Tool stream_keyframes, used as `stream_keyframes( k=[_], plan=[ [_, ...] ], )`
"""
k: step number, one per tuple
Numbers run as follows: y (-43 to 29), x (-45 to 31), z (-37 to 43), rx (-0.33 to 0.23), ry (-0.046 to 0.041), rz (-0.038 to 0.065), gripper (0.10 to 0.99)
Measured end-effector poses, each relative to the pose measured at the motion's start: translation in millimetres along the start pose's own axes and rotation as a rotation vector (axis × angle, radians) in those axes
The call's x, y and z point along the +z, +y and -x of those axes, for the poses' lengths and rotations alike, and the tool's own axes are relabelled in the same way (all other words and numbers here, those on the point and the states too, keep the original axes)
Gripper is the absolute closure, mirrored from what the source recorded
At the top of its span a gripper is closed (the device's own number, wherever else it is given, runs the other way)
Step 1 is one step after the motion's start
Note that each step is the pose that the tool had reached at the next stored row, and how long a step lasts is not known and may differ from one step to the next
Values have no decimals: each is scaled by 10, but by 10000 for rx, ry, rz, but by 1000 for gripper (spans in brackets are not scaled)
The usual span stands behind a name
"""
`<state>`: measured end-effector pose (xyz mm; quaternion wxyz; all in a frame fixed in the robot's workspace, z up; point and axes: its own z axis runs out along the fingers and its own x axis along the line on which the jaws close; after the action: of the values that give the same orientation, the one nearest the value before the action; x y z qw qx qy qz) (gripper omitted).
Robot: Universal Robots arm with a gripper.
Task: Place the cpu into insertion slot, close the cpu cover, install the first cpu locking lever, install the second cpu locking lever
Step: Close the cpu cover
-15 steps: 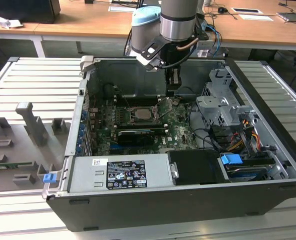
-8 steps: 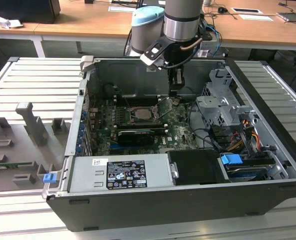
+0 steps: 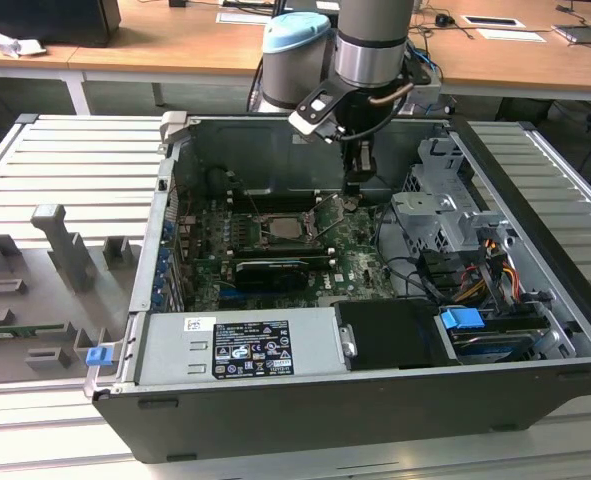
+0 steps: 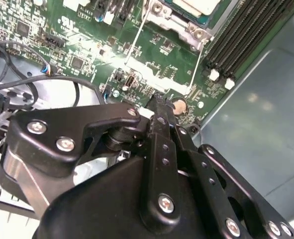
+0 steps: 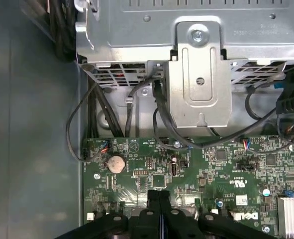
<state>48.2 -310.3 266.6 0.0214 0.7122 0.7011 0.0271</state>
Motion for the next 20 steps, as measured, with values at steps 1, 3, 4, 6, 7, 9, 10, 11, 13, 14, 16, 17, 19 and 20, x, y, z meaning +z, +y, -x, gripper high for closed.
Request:
stream_keyframes(
  k=[1,3,4,6,7,9,10,11,13,14,16,17,19,20],
  plan=[
    [13,14,0,-43,5,-1,980],
    [39,54,0,-115,9,-8,980],
    [40,79,0,-132,11,-15,980],
    [37,120,0,-145,11,-25,980],
    [36,138,0,-150,10,-28,980],
    [34,185,4,-157,7,-35,980],
    [33,198,11,-158,6,-37,980],
    [26,201,17,-154,6,-37,980],
    [-4,200,19,-156,5,-38,980],
    [-16,199,19,-156,6,-38,980],
    [-38,200,23,-155,8,-37,980],
    [-44,200,28,-155,6,-38,980],
    [-58,200,46,-155,7,-38,980],
    [-66,199,53,-158,7,-38,980]
  ],
)
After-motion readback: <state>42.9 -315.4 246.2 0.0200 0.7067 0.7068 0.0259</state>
